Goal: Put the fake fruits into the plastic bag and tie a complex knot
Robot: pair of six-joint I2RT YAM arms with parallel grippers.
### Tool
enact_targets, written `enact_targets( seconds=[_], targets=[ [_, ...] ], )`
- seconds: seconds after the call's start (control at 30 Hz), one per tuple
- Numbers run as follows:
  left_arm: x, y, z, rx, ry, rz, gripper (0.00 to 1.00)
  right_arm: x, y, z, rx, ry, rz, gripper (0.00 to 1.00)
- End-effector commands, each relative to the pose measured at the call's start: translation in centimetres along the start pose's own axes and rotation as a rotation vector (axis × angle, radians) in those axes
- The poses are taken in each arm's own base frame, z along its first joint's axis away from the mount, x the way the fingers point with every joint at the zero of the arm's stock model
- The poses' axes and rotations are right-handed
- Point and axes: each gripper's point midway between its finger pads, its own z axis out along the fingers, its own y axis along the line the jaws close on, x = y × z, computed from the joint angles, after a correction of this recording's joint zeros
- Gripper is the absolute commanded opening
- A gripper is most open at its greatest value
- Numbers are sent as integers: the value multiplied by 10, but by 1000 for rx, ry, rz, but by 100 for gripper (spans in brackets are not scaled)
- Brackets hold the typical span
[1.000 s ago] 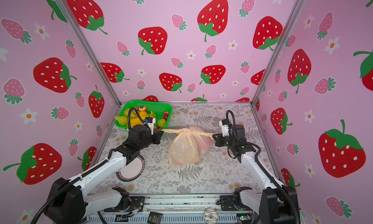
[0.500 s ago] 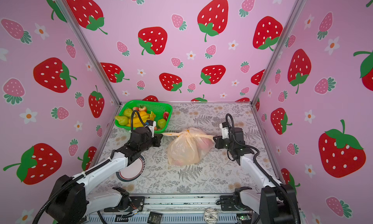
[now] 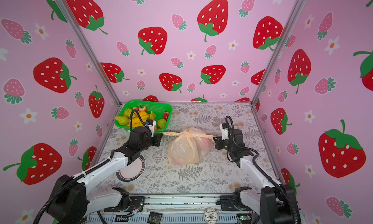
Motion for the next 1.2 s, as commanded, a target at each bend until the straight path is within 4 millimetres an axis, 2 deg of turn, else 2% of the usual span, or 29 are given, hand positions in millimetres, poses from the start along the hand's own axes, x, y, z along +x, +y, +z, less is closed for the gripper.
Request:
enact_targets(
  seconds=[0.0,0.13,0.27,0.33,0.5,0.63,0.8,0.83,1.03,1.13,1.17],
  targets=[
    [-15,0,-9,6,-60,15,26,-36,2,-16,41,-130,-53,19],
    [-20,-2,-18,15,-91,25,36,-59,14,-34,27,-206,-103,31],
    [-27,-1,-29,-2,-134,30,38,-82,23,-53,32,-284,-147,37],
    [-32,3,-35,-27,-162,29,38,-101,32,-71,34,-356,-178,40],
    [-50,18,-56,-132,-264,30,41,-136,40,-99,67,-478,-222,42],
    [-58,41,-71,-261,-323,52,45,-156,34,-114,145,-559,-234,45],
    [-59,80,-90,-434,-390,20,51,-162,7,-118,301,-591,-191,53],
    [-58,87,-93,-461,-405,12,51,-162,3,-116,315,-591,-189,57],
    [-46,117,-103,-588,-416,2,55,-156,-8,-113,359,-602,-165,67],
    [-40,129,-105,-648,-401,17,63,-152,-20,-113,419,-598,-150,72],
    [-38,133,-106,-665,-395,17,67,-151,-23,-112,435,-595,-150,78]
  ],
)
